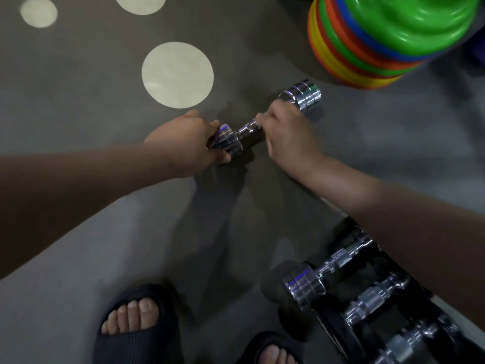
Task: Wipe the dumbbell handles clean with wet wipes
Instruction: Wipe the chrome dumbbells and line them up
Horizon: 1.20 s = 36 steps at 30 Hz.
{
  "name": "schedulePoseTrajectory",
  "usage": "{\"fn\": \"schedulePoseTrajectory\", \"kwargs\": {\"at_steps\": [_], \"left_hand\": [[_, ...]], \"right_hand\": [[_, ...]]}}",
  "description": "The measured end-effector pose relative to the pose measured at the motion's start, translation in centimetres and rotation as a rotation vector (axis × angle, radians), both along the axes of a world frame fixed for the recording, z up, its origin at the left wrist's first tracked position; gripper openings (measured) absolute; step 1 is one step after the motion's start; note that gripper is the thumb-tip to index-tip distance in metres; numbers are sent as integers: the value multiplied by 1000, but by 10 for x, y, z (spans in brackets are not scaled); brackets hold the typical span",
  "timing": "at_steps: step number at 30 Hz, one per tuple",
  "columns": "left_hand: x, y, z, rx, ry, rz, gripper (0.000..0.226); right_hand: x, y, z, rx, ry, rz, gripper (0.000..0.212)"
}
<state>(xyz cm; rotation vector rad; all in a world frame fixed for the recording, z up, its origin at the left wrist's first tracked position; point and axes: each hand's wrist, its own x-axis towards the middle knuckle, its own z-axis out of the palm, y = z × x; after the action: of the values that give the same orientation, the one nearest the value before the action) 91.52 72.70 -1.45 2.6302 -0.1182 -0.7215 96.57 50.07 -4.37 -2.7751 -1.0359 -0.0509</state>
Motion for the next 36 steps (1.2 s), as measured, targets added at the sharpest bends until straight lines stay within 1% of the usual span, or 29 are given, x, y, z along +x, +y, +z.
{"fn": "schedulePoseTrajectory", "kwargs": {"at_steps": [2,3,4,6,7,8,9,11,12,16,17,20,21,24,25,27,29,31,33,36], "left_hand": [[0,2,-1,5,8,-4,61],[-1,2,-2,8,11,0,62],[-1,3,-2,11,15,6,63],[-1,2,-2,10,14,18,69],[-1,1,-2,5,8,23,71],[-1,-1,-1,-1,3,25,72],[-1,-2,-1,-8,-2,24,73],[-2,0,-2,-5,-3,20,76],[-2,1,-2,0,-2,19,77],[-3,1,-2,-3,-2,28,74],[-1,0,-1,-8,-2,30,73],[-2,2,-2,-12,-4,28,73],[-3,2,-3,-7,-6,23,71],[-4,1,-4,3,-10,12,67],[-3,1,-4,0,-12,13,67],[-1,0,-3,-8,-8,14,71],[-1,2,-4,-6,-8,11,73],[-2,4,-6,-5,-8,5,72],[-2,4,-7,-4,-4,1,77],[-1,4,-7,-5,0,20,82]], "right_hand": [[8,-6,3,-13,-49,-136,12],[6,0,4,-4,-39,-151,10],[1,9,3,15,-15,-116,10],[-12,24,-4,47,64,42,11],[-13,23,-5,56,84,111,12],[-9,18,-4,65,89,137,13],[-2,11,-3,79,72,115,15],[6,3,-3,124,15,-2,16],[4,6,-2,135,19,-27,15],[-14,22,-4,133,130,144,21],[-8,16,-3,129,119,132,21],[7,5,-2,114,26,-48,15],[3,10,-2,112,23,-61,14],[-14,20,-4,63,91,131,19],[-12,16,-3,37,104,158,22],[5,1,0,-8,53,56,22],[18,-8,4,-117,-24,-96,18],[15,-3,5,-176,-41,-158,20],[5,5,2,-111,-30,-146,29],[-8,13,-7,20,67,22,41]]}}
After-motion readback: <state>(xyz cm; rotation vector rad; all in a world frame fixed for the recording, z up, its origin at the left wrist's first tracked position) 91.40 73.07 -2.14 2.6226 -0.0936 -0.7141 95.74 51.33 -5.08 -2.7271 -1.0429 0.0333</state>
